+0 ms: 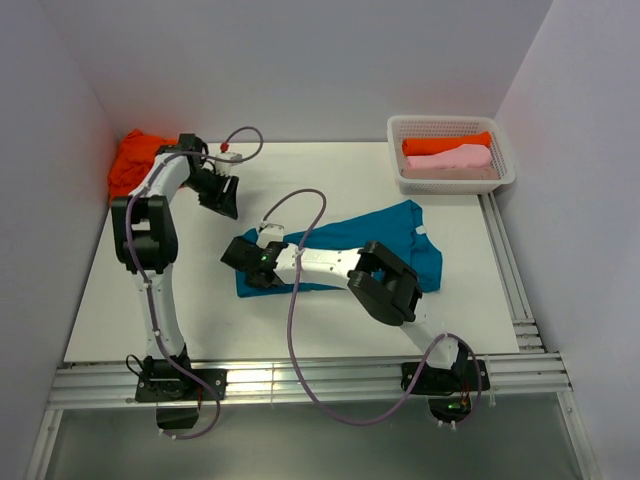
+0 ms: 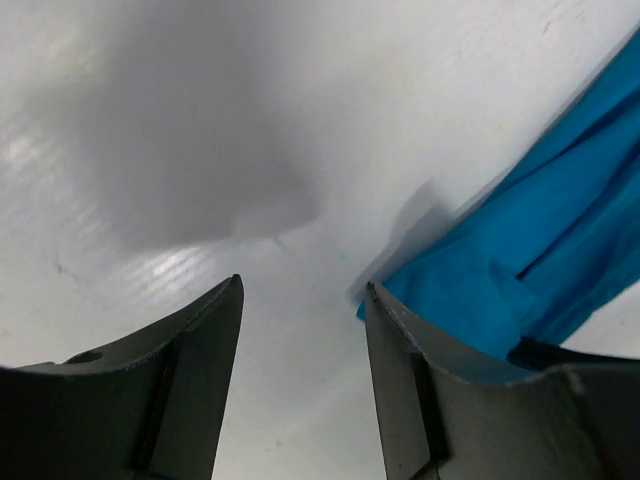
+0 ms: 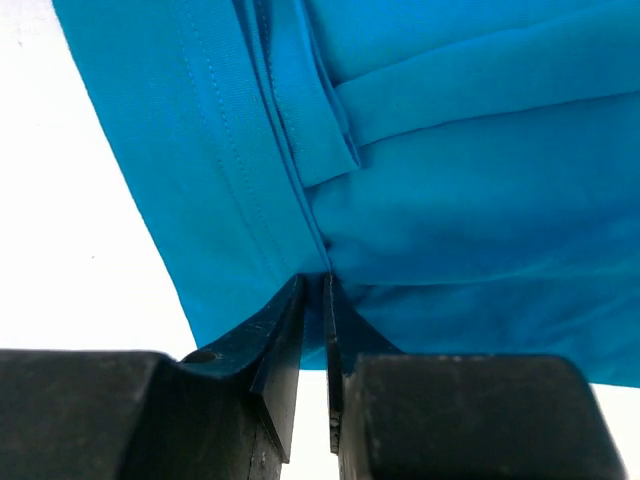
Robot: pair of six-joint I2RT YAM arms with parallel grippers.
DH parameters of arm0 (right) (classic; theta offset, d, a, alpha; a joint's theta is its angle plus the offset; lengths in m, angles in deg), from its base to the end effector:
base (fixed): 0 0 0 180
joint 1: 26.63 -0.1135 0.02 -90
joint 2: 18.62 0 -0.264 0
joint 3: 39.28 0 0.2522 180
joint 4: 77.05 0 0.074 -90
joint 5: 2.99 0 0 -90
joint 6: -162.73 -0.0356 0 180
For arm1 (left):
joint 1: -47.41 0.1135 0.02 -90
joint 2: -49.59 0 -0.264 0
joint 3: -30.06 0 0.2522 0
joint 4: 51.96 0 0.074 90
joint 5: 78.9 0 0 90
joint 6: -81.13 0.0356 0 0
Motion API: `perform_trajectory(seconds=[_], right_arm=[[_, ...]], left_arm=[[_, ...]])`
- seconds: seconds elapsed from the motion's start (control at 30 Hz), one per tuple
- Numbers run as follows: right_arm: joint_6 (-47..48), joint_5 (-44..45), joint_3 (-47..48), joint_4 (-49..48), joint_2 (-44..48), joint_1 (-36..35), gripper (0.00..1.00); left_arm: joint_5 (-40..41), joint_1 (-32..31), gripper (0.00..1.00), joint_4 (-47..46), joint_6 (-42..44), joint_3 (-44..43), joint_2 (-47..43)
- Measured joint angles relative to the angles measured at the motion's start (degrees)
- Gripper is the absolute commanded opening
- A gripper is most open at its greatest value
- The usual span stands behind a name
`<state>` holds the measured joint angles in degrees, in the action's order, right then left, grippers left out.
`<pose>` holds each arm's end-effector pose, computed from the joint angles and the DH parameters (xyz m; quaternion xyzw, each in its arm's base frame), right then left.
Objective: Roll the t-shirts
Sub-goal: Roll the tshirt
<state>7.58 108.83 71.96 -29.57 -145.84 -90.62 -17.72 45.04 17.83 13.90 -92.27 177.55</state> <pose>0.2180 0.4166 0.1585 0.0531 0.9552 0.1245 0.2631 0.4587 -0.0362 0.1951 0.2399 0.9308 -0.2212 0.1647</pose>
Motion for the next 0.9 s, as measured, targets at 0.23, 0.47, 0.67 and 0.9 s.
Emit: perform_trajectory(seconds=[0.23,0.47,0.67,0.9], right_arm=[[-0.02,-0.52,0.00,-0.37,0.00,0.00,0.17],[0.07,-0.59,0.59,0.48,0.00,-0.17,0.14],[0.17,-0.31,3.45,4.39,0.00,-1.33,0.36],[1.77,1.49,9.90,7.26,-0.37,-2.14,0.50]], left_arm=[[-7.76,6.62,0.58,4.35,2.29,3.34,0.02],[-15.58,6.67,0.58,6.84,3.74,9.84,0.48],[-21.07,6.19,0.58,6.75,3.50,12.50,1.20],[-23.45,5.81,0.51,4.35,1.33,15.17,1.22]])
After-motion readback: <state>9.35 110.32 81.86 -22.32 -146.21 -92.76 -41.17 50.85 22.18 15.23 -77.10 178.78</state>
